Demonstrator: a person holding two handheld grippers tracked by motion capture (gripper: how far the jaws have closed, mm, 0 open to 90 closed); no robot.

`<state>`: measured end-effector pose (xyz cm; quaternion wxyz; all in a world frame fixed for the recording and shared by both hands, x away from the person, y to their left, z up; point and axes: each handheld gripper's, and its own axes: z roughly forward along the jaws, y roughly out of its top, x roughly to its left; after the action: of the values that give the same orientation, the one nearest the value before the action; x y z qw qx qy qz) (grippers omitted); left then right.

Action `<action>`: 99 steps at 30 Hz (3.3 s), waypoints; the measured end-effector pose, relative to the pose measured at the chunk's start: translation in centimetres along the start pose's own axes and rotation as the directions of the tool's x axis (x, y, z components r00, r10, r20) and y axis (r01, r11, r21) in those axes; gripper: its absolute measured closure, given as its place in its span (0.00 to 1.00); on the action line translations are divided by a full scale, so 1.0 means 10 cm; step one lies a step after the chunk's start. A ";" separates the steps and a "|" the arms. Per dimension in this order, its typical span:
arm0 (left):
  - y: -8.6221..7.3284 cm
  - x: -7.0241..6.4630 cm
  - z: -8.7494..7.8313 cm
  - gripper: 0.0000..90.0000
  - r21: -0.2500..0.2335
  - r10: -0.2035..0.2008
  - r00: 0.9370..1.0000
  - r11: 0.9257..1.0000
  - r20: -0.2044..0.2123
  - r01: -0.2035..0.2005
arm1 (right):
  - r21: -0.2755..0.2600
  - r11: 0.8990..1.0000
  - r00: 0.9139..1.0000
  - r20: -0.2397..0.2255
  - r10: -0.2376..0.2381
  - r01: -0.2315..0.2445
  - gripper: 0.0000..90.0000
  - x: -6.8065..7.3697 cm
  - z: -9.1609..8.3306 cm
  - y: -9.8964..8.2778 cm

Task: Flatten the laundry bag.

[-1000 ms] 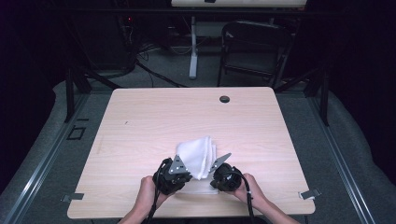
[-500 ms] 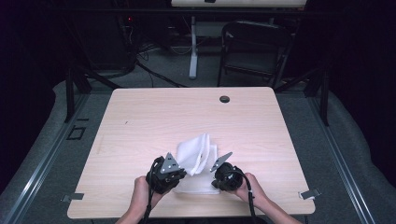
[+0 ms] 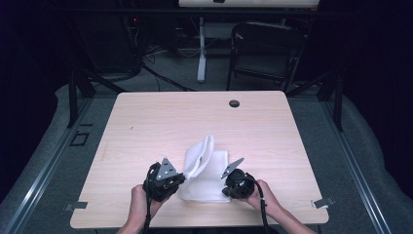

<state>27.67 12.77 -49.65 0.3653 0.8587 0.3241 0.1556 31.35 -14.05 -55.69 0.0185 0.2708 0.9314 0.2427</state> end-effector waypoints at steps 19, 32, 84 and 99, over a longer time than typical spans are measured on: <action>-0.15 0.23 -0.09 0.96 0.045 -0.086 0.996 0.995 -0.036 0.088 | 0.011 1.000 1.000 0.014 -0.003 0.003 1.00 -0.03 -0.02 -0.02; -0.22 0.30 -0.06 0.97 0.118 -0.111 0.992 0.986 -0.053 0.117 | 0.011 1.000 1.000 0.019 0.014 -0.015 1.00 -0.06 -0.04 -0.04; -0.50 0.46 -0.28 0.28 0.279 -0.222 0.974 0.939 0.045 0.201 | 0.108 0.994 0.995 0.098 -0.031 0.021 0.92 -0.16 -0.22 -0.17; -0.15 0.26 0.11 0.24 0.221 -0.059 0.992 0.975 0.115 0.032 | -0.029 0.998 0.998 0.046 -0.052 0.054 0.58 -0.06 -0.26 -0.01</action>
<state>29.51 14.75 -51.46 0.2911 0.8938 0.3362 0.0580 31.36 -15.59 -53.45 0.0500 0.2510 0.9338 0.2499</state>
